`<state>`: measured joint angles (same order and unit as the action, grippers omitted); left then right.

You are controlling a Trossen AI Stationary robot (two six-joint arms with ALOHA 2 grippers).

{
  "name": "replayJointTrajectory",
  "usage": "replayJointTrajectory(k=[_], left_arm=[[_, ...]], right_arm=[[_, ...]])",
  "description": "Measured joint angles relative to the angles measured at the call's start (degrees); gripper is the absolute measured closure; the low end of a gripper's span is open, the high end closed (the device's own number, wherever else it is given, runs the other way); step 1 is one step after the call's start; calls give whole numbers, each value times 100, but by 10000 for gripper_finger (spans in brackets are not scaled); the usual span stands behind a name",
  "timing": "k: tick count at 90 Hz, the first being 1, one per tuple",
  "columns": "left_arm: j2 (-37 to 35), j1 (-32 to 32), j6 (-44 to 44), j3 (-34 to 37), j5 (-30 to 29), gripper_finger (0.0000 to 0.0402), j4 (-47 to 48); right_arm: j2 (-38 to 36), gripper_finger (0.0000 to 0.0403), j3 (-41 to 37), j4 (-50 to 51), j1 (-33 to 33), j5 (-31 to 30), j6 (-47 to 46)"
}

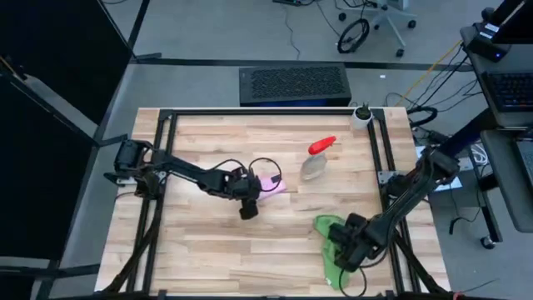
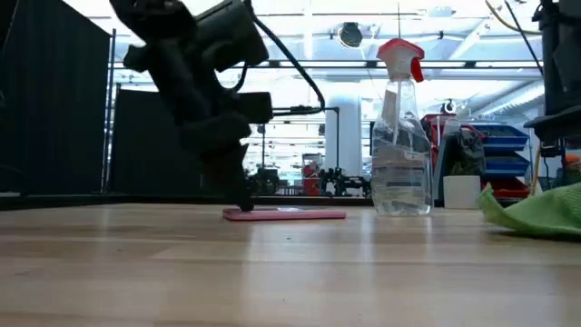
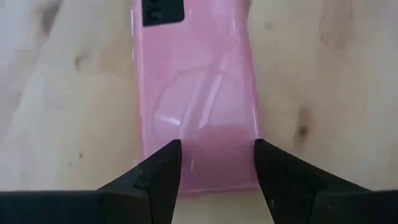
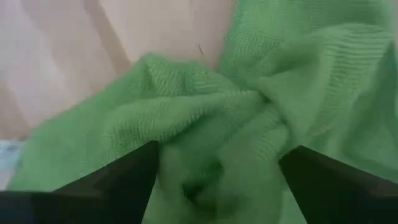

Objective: Apply microfiber cloth
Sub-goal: Wipe the back and front of the cellphone with the green microfiber cloth

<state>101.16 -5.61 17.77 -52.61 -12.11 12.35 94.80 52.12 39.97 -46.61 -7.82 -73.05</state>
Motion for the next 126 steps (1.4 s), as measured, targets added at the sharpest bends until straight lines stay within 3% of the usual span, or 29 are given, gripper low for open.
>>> replayJointTrajectory(k=[19, 37, 48, 62, 89, 106, 126], left_arm=[[66, -13, 41, 135, -11, 217, -165], [136, -138, 12, 154, 17, 217, -191], [142, -296, -9, 156, 23, 217, -187], [146, -488, -24, 157, 29, 217, -158], [150, -888, 141, 162, 40, 217, -173], [154, -889, 99, 173, 2, 217, -292], [87, -876, -21, 108, -187, 217, -240]], right_arm=[[548, 175, 43, -239, 6, -78, 189], [629, 305, 34, -541, 97, -202, 234], [668, 377, 9, -1543, 350, -314, 894], [709, 380, 27, -2525, 922, -281, 2256], [742, 380, 727, -2624, 2514, -1011, 4231], [919, 380, 1006, -3037, 3291, -1267, 4567], [1455, 380, 1032, -3595, 3750, -992, 4515]])
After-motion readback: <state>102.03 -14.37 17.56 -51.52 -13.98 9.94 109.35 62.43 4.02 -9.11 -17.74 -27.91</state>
